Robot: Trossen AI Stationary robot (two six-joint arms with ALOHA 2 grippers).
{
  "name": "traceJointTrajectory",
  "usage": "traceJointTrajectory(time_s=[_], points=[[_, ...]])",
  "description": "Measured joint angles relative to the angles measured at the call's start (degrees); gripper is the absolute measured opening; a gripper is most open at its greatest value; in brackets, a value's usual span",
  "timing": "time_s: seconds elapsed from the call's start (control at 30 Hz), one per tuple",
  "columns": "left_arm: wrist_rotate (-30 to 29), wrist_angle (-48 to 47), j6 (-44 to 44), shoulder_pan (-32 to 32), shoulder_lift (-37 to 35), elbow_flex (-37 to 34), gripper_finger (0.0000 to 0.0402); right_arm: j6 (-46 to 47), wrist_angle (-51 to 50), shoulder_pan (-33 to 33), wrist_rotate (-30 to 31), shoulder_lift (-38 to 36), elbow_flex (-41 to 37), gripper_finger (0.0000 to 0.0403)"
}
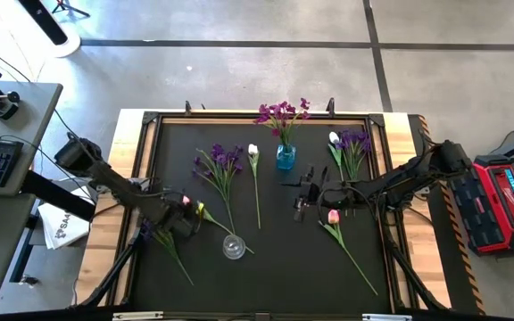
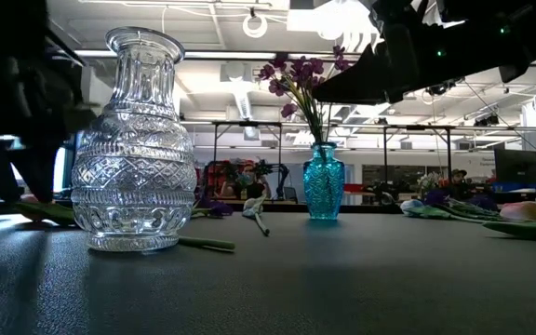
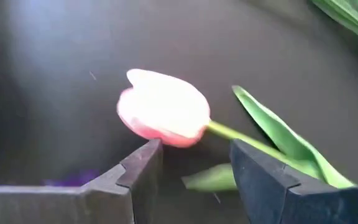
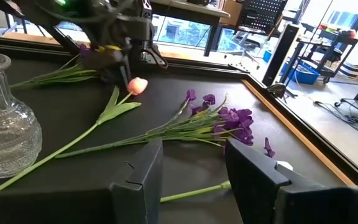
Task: Sort flowers into vase by color
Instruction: Put the left pink flower into the transparent vase
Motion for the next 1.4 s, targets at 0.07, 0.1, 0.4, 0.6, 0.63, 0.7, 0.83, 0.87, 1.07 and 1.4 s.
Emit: traceJointTrajectory(time_s=[0.07, 0.1, 0.4, 0.6, 0.63, 0.7, 0.83, 0.87, 1.07, 1.4], points=[[-0.1, -0.1, 2.5, 3.0, 0.0, -1.5, 0.0178, 0.6, 0.0, 0.0, 0.0, 0.0, 0.0, 0.0144], [-0.1, -0.1, 3.9, 4.4, 0.0, -2.1, 0.0177, 0.9, 0.0, 0.0, 0.0, 0.0, 0.0, 0.0144], [-10.5, 1.1, 21.0, 17.2, -0.4, -3.4, 0.0176, 3.0, 0.0, 0.0, 0.0, 0.0, 0.0, 0.0144], [-16.9, 0.9, 36.1, 27.9, -3.6, -3.4, 0.0176, 4.7, 0.0, 0.0, 0.0, 0.0, 0.0, 0.0144], [-17.4, 0.9, 37.9, 29.3, -4.7, -3.4, 0.0176, 4.7, 0.0, 0.0, 0.0, 0.0, 0.0, 0.0144], [-17.6, 0.7, 40.5, 31.3, -7.3, -3.4, 0.0176, 4.7, 0.0, 0.0, 0.0, 0.0, 0.0, 0.0144], [-15.9, 0.7, 41.2, 31.3, -12.9, -3.4, 0.0176, 4.7, 0.0, 0.0, 0.0, 0.0, 0.0, 0.0144], [-15.2, 0.8, 40.5, 30.6, -14.0, -3.4, 0.0176, 4.7, 0.0, 0.0, 0.0, 0.0, 0.0, 0.0144], [-13.3, 0.8, 29.2, 23.8, -16.4, -3.4, 0.0176, 4.7, 0.0, 0.0, 0.0, 0.0, 0.0, 0.0144], [-13.4, 1.0, 8.5, 13.8, -9.0, -3.4, 0.0176, 4.5, -0.5, 0.0, -2.3, 0.0, 0.0, 0.0144]])
